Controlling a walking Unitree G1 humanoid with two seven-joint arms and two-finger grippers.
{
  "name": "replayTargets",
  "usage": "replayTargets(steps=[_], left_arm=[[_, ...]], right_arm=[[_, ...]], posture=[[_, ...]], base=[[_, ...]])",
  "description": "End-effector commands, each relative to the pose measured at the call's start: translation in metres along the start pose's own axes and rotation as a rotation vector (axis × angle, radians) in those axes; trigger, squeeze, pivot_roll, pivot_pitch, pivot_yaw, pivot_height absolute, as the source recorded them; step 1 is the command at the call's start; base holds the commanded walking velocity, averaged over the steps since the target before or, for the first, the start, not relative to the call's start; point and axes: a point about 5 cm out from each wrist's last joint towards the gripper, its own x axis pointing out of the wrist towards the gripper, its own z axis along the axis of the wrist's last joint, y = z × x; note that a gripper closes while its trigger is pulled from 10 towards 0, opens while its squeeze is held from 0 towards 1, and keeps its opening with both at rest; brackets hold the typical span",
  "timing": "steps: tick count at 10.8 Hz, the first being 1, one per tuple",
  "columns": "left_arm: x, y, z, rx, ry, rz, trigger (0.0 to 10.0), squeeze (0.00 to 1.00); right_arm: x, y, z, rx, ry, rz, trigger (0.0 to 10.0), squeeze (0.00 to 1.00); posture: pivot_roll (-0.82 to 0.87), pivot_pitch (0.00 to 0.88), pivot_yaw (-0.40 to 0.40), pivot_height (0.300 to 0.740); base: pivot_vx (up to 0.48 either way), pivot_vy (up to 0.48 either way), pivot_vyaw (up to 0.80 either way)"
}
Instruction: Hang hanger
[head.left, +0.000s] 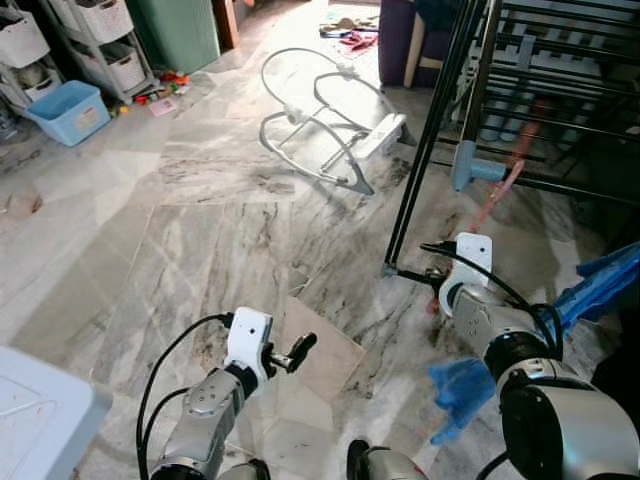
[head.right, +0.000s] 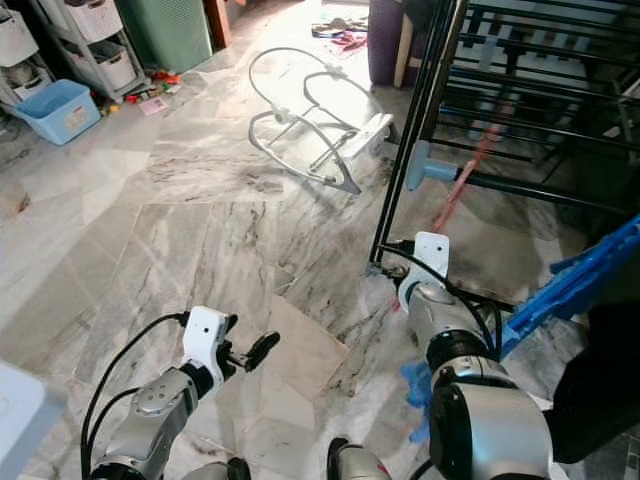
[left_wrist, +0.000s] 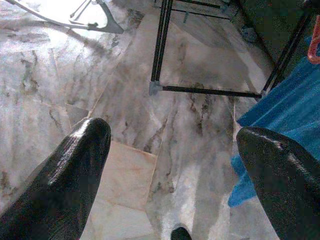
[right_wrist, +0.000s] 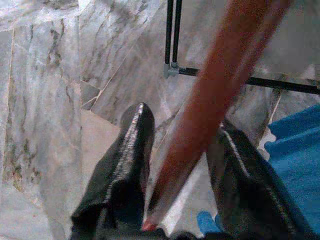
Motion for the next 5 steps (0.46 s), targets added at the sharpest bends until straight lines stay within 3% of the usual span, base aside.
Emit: replayTargets(steps=[1, 5], left_arm=[[-0.002, 0.001, -0.005, 0.007, 0.03, -0.001, 10.0, 0.0], [-0.001, 0.002, -0.004, 0.008, 0.026, -0.002, 10.0, 0.0]], right_arm=[[-0.001, -0.003, -0.002, -0.014, -0.009, -0.015, 10.0, 1.0], [-0.013, -0.009, -0.011, -0.129, -0.146, -0.042, 10.0, 1.0]], posture=[[-0.19, 0.171, 0.019, 0.74], [-0.21, 0.169, 0.025, 0.74]], base=[[0.0, 0.0, 0.0], [0.0, 0.0, 0.0]])
